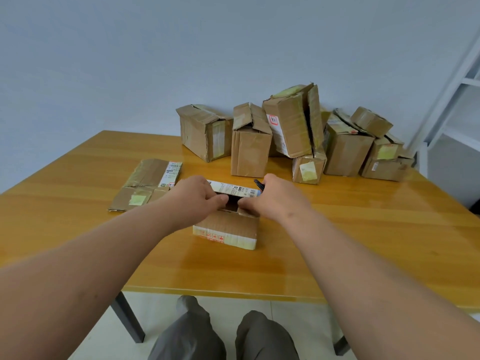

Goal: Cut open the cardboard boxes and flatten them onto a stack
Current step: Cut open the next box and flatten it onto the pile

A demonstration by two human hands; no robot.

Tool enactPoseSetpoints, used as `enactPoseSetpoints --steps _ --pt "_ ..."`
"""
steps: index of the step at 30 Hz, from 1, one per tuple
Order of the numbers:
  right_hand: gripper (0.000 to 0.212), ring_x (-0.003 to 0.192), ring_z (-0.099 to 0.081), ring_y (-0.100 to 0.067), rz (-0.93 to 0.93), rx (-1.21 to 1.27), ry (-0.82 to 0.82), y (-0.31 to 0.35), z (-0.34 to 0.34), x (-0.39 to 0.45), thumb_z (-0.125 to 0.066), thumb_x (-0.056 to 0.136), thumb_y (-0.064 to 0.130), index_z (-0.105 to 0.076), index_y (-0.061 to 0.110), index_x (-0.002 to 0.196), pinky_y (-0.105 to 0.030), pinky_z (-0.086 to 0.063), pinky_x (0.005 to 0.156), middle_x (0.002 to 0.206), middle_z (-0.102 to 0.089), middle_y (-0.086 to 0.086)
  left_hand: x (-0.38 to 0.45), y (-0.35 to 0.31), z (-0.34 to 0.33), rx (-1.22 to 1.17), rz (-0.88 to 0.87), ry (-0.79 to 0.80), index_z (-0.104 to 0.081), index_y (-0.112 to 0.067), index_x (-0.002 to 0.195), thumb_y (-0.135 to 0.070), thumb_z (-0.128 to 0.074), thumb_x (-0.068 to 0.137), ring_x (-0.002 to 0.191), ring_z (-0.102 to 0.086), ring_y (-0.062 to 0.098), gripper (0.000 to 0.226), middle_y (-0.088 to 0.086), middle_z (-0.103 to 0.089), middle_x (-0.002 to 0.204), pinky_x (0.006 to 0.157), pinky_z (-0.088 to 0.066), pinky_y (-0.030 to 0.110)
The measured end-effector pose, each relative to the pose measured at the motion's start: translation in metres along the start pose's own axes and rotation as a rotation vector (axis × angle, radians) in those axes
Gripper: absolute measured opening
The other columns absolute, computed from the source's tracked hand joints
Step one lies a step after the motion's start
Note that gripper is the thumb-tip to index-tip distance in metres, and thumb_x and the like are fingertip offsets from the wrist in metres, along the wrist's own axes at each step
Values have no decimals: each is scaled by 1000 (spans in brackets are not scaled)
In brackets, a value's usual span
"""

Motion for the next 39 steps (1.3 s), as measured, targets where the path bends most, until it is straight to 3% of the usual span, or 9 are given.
enactPoseSetpoints --steps 2,8,15,22,26,31,33,36,39 --pt "63 89 -56 -21 -19 -33 -3 4 0 -1 -67 72 71 -40 23 103 -32 -44 60 96 -54 2 3 9 -3 -12 63 -39 -66 -21 107 -54 -61 88 110 -48 27 38 4 -47 123 95 -48 46" --pt "65 80 -52 -20 -56 -127 -17 17 0 -2 -68 70 72 -37 23 100 -29 -37 52 76 -43 4 7 18 -9 -67 139 -27 -25 -28 151 -58 -73 77 135 -32 29 93 4 -23 151 106 -37 43" --pt "39 78 -55 -16 -18 5 -4 20 0 0 -68 79 49 -47 20 92 -29 -42 56 81 -51 2 11 19 -7 -172 201 59 -18 -28 156 -47 -77 79 139 -28 31 99 1 -12 157 108 -36 44" --pt "28 62 -44 -13 42 165 -36 15 0 -7 -66 79 37 -46 17 78 -25 -31 50 74 -46 1 15 21 -3 7 216 -46 -30 -23 151 -51 -76 78 126 -46 29 91 7 -32 149 94 -49 40" --pt "22 65 -47 -14 74 256 -27 13 1 -5 -62 82 34 -50 16 83 -26 -34 52 75 -47 0 16 25 3 -23 189 -136 -32 -24 146 -47 -79 73 96 -60 22 89 5 -53 125 68 -55 32" --pt "17 69 -50 -22 70 439 -55 3 6 -7 -50 91 22 -57 7 88 -42 -52 65 73 -47 -5 15 27 2 -68 209 -139 -22 -24 150 -56 -84 65 113 -56 26 110 4 -50 136 87 -55 41" --pt "22 77 -56 -31 49 488 -53 -1 5 -9 -47 92 20 -59 3 99 -49 -58 77 77 -49 -8 15 25 3 -69 212 -127 -20 -25 150 -47 -85 68 106 -58 25 107 5 -49 131 79 -57 38" --pt "24 81 -57 -30 17 580 -38 -9 4 -10 -45 94 18 -60 1 103 -54 -58 78 82 -49 -10 15 23 4 -104 192 -125 -20 -27 149 -36 -75 77 83 -60 17 92 3 -52 112 59 -55 30" --pt "16 74 -52 -21 -17 677 -33 -16 6 -12 -44 98 17 -58 10 94 -46 -61 76 81 -49 -7 14 23 7 -200 170 -134 -19 -27 151 -33 -63 85 82 -62 20 79 5 -56 115 65 -59 36"
Point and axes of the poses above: each hand's wrist, its own x-axis towards the middle knuckle, its own z-axis out of the back of the hand, y = z × x, the point moved 7 cm from there along x, towards the middle knuckle
